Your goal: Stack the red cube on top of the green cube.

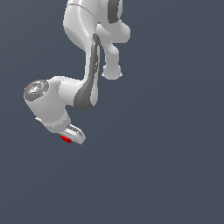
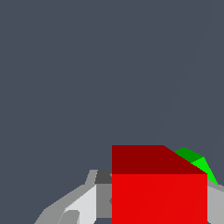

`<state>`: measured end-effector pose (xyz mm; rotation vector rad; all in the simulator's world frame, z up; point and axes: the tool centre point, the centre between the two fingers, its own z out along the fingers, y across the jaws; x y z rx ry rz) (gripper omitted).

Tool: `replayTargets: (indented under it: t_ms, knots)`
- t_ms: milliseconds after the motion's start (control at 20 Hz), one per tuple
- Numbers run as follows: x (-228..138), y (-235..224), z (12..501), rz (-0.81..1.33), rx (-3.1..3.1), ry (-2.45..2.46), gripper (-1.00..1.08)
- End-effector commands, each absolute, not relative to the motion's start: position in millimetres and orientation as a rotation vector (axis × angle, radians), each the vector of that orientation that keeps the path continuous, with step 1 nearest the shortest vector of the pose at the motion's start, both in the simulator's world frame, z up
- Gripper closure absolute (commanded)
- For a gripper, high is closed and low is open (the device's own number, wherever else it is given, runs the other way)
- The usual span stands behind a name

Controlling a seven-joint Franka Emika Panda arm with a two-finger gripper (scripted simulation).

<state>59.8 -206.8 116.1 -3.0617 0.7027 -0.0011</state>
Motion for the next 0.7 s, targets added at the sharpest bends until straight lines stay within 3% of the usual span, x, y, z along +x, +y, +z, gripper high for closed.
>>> replayTargets:
  t_ms: [0, 650]
  knots:
    - [55.0, -211.1, 113.0, -0.002, -3.062, 0.704, 1.08]
    - [-1.3, -258.1, 71.1, -0.001, -3.062, 0.704, 1.08]
